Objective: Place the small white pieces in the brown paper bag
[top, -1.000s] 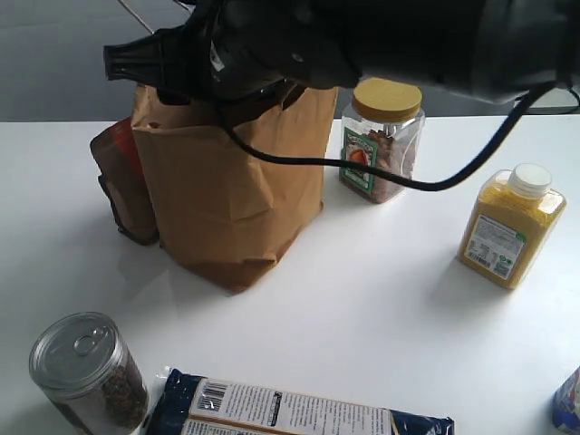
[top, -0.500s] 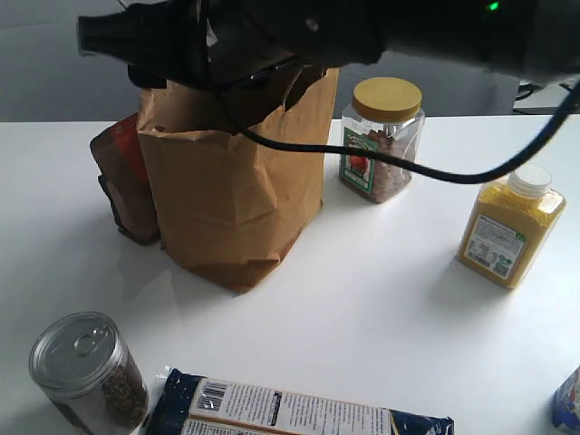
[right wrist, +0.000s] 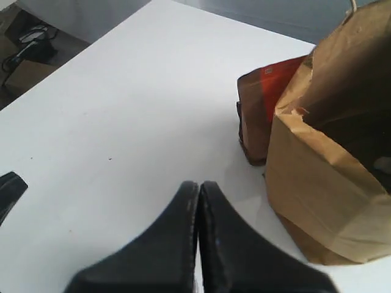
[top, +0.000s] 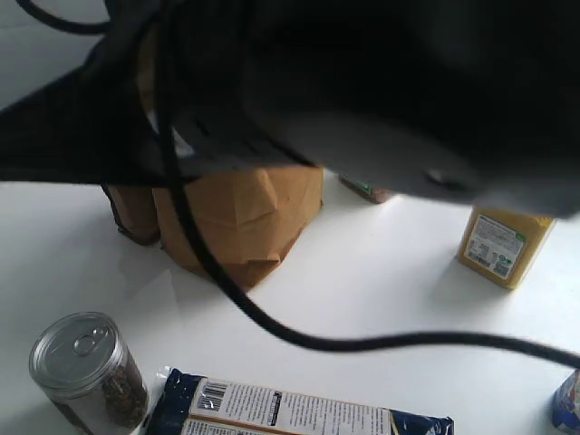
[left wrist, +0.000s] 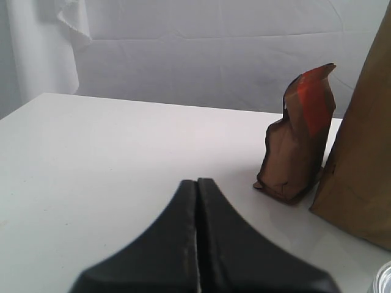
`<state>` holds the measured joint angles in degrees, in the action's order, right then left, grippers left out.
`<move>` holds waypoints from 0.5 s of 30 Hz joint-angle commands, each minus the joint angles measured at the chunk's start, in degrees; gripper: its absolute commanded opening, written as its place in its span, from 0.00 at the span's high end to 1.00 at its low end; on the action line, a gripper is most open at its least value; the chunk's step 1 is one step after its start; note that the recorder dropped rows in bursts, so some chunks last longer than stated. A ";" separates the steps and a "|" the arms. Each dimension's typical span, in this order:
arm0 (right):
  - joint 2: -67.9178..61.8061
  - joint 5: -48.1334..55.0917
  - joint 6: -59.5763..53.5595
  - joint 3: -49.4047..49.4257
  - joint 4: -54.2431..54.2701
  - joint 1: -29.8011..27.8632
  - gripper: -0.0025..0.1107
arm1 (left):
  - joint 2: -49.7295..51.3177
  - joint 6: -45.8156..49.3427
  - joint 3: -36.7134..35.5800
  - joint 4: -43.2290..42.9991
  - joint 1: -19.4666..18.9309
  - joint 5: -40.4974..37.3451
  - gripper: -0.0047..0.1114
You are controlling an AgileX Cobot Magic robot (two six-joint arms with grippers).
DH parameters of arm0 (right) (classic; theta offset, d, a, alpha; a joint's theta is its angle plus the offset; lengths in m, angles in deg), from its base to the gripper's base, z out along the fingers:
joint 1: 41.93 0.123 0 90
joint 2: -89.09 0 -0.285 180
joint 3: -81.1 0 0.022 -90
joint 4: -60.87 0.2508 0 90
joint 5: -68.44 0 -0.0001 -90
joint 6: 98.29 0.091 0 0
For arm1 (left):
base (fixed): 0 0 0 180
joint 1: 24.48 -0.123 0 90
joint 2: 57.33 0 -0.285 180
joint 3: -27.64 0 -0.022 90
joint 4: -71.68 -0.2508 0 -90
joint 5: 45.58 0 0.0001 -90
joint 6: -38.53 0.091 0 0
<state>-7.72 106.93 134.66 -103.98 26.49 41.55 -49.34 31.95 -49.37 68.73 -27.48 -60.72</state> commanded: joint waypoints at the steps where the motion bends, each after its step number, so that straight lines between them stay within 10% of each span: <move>1: 5.96 -0.55 9.36 9.72 -8.59 1.20 0.98 | -0.20 -0.32 -0.20 0.45 0.38 0.27 0.96; 15: 20.46 0.29 22.73 32.50 -18.04 1.09 0.98 | -0.20 -0.32 -0.20 0.45 0.38 0.27 0.96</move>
<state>10.08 106.76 155.80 -74.31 10.29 42.65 -49.34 31.95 -49.37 68.73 -27.48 -60.72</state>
